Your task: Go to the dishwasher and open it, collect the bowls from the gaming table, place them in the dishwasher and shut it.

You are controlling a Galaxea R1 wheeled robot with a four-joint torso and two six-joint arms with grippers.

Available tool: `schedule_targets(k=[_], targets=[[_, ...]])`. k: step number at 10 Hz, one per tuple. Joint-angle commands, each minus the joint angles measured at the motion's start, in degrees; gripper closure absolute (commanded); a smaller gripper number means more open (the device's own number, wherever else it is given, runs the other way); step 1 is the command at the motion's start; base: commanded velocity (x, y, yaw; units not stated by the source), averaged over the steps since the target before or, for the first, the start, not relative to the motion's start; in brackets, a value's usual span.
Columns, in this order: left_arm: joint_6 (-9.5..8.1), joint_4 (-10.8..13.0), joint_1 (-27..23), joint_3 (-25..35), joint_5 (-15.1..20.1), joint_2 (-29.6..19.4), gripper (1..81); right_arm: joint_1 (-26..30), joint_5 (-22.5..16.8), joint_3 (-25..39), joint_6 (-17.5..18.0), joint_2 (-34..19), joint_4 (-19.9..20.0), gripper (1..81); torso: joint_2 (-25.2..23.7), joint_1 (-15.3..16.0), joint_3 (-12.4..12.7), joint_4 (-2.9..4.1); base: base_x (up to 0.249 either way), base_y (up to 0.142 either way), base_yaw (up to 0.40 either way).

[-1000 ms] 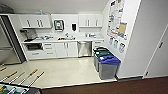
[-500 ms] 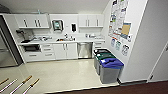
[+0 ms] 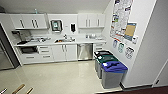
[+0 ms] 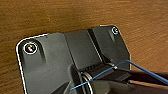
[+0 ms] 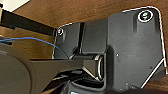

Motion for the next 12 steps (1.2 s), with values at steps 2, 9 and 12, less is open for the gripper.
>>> schedule_targets(k=[2,9,12], targets=[[-0.02,0.57,-2.77,0.91,2.78,-0.97,1.0,2.62,-2.61,1.27,-0.09,-1.01,0.12,1.0,0.0,0.0,0.0,0.02,0.275,0.0,0.0],[-0.02,0.57,-2.77,0.91,2.69,-0.89,1.0,2.62,-2.61,1.18,-0.09,-1.1,-0.06,1.0,0.0,0.0,0.0,0.02,0.275,0.0,0.0],[-0.02,0.57,-2.77,0.91,2.69,-0.89,1.0,2.62,-2.61,1.18,-0.09,-1.01,-0.06,1.0,0.0,0.0,0.0,0.02,0.275,0.0,0.0]])
